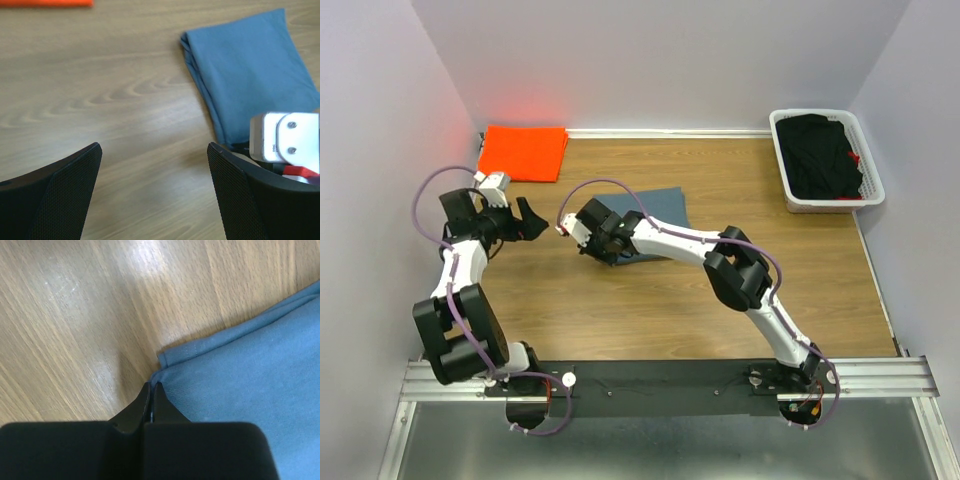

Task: Fold and stack the t-shirts
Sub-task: Put the neatly folded tshirt into the corner of the board with the left arm

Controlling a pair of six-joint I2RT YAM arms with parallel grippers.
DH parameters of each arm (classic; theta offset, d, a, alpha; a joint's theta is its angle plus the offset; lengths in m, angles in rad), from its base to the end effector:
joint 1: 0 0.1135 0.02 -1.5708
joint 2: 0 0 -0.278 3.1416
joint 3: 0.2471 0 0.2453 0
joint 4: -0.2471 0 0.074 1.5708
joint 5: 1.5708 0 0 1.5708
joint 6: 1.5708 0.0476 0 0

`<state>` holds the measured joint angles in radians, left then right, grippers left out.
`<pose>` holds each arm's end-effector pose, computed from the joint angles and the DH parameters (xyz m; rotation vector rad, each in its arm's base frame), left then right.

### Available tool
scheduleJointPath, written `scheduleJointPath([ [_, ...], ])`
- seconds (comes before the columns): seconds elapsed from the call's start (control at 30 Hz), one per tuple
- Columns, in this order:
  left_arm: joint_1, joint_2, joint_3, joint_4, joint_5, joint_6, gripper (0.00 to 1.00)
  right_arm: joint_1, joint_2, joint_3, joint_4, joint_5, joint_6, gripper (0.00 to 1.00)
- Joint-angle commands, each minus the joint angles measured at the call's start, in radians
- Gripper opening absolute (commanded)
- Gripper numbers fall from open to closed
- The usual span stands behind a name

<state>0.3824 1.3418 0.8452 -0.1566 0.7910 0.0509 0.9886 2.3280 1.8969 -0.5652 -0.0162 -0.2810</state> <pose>0.2724 0.0731 0.2584 0.0778 2.0656 -0.6105 0.2843 0.4332 0.1686 -1.5430 2.0846 0.2851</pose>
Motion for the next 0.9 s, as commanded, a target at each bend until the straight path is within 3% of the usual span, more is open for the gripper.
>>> scheduleJointPath([
  [0.0,-0.06,0.039,-0.057,0.14,0.062,-0.144,0.93,-0.034,-0.042,0.025,-0.027,-0.037,0.011,0.01],
  [0.2,-0.099,0.088,-0.101,0.284,0.021,-0.301,0.95,-0.056,-0.075,0.059,-0.025,-0.088,0.028,0.01],
  [0.33,-0.108,0.204,-0.138,0.443,-0.004,-0.497,0.95,-0.062,-0.085,0.074,-0.025,-0.108,0.034,0.01],
  [0.6,-0.201,0.408,-0.086,0.551,0.007,-0.644,0.95,-0.073,-0.094,0.114,-0.025,-0.131,0.051,0.01],
  [0.87,-0.296,0.516,-0.074,0.718,-0.013,-0.832,0.87,-0.076,-0.067,0.162,-0.025,-0.134,0.048,0.01],
])
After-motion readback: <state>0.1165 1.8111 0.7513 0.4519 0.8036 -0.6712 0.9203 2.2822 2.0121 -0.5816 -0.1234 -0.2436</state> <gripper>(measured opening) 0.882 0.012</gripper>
